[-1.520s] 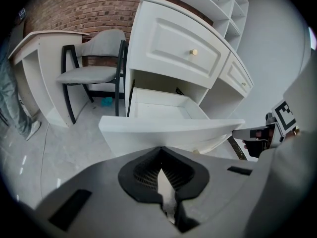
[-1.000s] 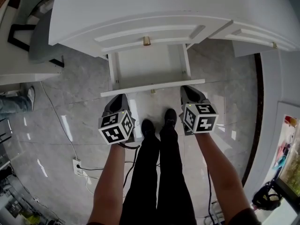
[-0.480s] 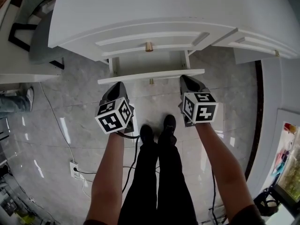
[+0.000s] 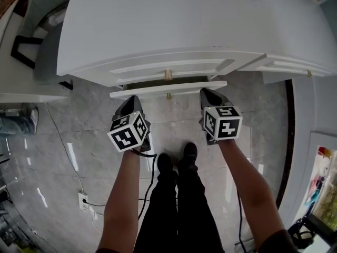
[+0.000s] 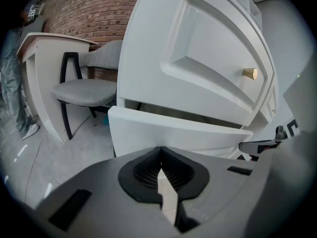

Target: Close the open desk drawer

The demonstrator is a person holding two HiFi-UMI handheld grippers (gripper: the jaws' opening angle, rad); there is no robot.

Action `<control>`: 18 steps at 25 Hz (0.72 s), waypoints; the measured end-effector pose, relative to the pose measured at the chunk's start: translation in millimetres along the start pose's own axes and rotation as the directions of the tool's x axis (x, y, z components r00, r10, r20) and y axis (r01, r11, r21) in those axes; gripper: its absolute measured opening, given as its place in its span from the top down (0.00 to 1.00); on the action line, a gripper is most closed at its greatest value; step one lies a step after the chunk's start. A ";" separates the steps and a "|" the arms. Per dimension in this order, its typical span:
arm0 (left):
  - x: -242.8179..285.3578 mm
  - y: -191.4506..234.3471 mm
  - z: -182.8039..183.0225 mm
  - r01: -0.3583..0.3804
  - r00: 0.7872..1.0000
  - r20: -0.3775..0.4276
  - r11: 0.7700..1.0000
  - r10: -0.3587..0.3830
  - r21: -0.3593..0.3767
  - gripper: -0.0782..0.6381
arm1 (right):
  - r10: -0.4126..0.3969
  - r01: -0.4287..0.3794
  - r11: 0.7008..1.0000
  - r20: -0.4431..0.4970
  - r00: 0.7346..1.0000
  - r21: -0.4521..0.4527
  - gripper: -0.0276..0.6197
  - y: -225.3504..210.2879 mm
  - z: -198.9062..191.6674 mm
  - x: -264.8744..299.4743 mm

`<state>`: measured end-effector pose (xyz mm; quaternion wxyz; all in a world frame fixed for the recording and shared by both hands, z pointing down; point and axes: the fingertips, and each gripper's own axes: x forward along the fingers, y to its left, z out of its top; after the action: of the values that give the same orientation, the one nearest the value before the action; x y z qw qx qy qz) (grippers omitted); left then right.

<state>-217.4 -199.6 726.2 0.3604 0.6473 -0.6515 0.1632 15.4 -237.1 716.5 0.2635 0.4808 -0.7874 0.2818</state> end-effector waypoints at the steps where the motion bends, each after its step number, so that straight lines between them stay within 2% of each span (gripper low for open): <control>1: 2.8 0.3 3.3 -0.001 1.000 0.003 1.000 0.001 0.001 0.88 | 0.001 -0.001 1.000 0.002 1.000 -0.002 0.95 -0.8 3.1 2.7; 8: 16.0 1.1 17.7 -0.012 1.000 0.020 1.000 0.012 0.000 0.88 | 0.015 -0.015 0.999 -0.007 1.000 -0.034 0.95 -4.8 17.8 14.7; 18: 25.3 1.8 27.3 0.001 0.999 0.034 1.000 -0.001 0.003 0.88 | 0.005 -0.005 0.999 0.016 1.000 -0.033 0.95 -8.3 27.3 24.2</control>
<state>-223.7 -236.3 725.1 0.3485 0.6508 -0.6570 0.1531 9.4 -274.0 715.6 0.2645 0.4766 -0.7952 0.2655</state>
